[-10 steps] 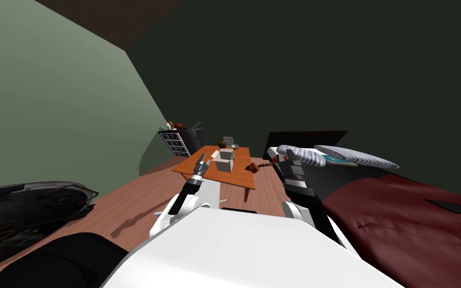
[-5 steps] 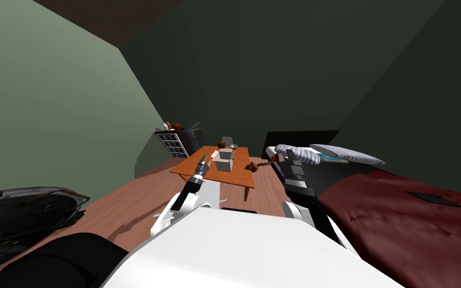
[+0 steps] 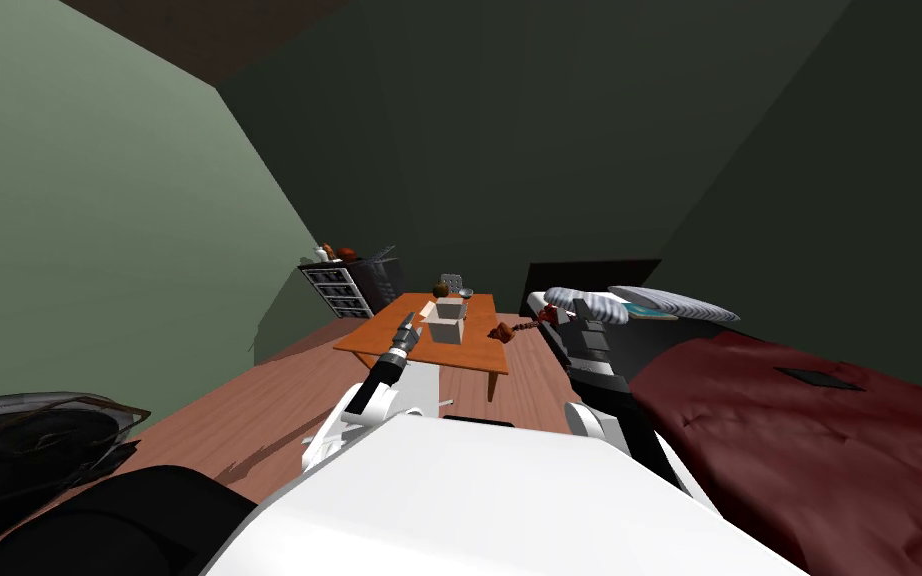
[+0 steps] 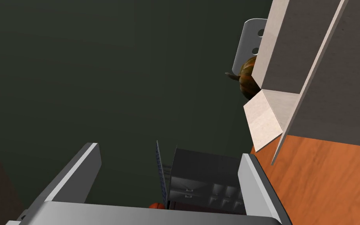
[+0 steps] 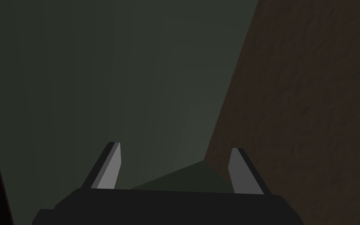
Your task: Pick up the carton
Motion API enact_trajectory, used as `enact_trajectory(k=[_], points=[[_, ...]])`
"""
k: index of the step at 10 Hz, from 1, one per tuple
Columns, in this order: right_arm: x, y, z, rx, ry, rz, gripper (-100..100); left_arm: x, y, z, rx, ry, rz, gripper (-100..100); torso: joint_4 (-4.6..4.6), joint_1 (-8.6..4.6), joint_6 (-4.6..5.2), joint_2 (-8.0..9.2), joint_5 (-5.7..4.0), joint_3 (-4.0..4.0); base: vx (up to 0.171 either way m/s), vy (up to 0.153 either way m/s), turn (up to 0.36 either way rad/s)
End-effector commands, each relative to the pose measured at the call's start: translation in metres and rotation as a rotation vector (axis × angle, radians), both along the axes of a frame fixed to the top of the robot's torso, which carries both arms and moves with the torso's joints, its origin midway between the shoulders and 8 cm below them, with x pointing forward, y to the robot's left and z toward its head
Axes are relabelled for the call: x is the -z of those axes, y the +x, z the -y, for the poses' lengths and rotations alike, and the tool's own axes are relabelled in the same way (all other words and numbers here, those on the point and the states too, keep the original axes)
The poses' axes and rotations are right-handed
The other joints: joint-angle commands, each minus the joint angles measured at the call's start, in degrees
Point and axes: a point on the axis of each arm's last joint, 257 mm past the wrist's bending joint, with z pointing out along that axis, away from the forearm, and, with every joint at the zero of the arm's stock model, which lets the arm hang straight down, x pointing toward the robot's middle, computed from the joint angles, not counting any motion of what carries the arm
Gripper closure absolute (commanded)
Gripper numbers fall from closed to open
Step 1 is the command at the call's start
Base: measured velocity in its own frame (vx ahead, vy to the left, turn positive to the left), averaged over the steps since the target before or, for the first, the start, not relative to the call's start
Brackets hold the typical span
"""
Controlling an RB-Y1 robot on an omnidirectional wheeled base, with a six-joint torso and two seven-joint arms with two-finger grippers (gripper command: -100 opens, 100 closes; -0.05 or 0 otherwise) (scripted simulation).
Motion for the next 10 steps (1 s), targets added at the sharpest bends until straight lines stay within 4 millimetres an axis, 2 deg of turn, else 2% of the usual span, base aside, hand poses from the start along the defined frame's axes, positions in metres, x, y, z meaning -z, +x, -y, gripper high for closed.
enact_trajectory(k=[1,10], points=[[0.000,0.000,0.000,0.000,0.000,0.000,0,0.007,0.001,-0.002,-0.008,-0.003,-0.029,-100,0.00,0.00,0.00,0.00,0.00,0.00,0.000,0.021,-0.056],[0.000,0.000,0.000,0.000,0.000,0.000,0,0.047,0.005,-0.016,-0.069,-0.008,-0.215,-100,-0.01,0.00,-0.02,-0.03,0.00,-0.02,0.005,0.023,-0.086]])
